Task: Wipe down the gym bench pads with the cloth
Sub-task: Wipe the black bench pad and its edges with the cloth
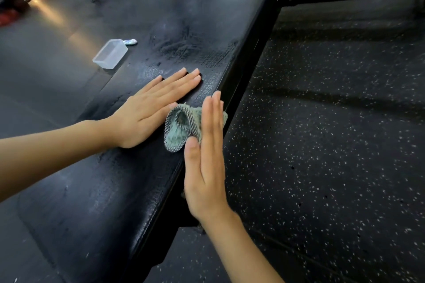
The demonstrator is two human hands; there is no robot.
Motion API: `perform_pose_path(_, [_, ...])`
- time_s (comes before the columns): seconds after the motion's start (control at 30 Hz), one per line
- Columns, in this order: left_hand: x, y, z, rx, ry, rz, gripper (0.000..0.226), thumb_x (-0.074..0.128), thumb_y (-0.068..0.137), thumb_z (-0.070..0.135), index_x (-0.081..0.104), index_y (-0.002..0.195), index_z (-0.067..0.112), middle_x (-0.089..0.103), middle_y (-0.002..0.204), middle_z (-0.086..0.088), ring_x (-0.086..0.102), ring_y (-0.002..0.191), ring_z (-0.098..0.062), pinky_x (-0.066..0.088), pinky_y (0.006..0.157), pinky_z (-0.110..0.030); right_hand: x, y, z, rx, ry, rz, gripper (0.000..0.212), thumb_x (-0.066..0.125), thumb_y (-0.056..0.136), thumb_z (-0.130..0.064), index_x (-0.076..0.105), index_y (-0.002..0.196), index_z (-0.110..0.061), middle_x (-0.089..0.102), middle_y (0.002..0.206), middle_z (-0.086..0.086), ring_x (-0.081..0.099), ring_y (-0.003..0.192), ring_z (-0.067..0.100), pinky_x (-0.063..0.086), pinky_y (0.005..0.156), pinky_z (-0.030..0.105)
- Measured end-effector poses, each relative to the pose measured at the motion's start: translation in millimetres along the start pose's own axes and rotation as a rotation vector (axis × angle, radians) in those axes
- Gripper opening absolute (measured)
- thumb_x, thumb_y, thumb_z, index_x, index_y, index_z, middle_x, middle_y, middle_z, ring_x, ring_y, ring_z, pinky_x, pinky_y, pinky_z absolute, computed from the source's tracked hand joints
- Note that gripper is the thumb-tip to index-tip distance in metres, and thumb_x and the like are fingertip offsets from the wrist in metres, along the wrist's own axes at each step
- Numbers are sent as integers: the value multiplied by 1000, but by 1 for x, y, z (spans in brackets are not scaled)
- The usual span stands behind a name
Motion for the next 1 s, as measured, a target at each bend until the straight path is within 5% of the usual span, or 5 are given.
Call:
perform_pose_path(0.3, [-1,12,-3,6,0,7,53,19,104,35,5,154,46,4,163,23,2,152,-8,4,123,-48,-18,49,13,39,-28,44,59,26,104,-27,9,157,-7,-2,166,1,-7,152,9,4,124,44])
perform_pose_path(0.5, [-4,19,-5,7,-6,14,51,12,105,49,4,155,41,6,164,20,3,152,-10,5,122,-51,-4,5,-7,26,-51,1,57,22,106,-36,3,155,-16,-6,166,-5,-5,153,14,7,124,43])
perform_pose_path(0.8, [-5,29,-9,-7,-4,8,52,18,104,36,13,156,33,8,164,17,3,153,-11,6,122,-54,-2,12,-8,10,-201,-13,59,14,105,-41,4,157,-14,-6,166,-4,-6,152,14,-6,122,40])
perform_pose_path(1.0, [-4,35,-13,5,-16,7,53,9,104,52,5,155,40,7,163,20,4,152,-10,2,124,-41,-16,55,5,2,-222,31,59,21,104,-34,7,156,-11,-3,165,-1,-7,152,10,-6,123,42])
Point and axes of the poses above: each hand's wrist, its own y-axis towards the middle knuckle, its own x-axis out of the palm, z = x × y, the point moved 10 cm from there along y, towards the middle knuckle
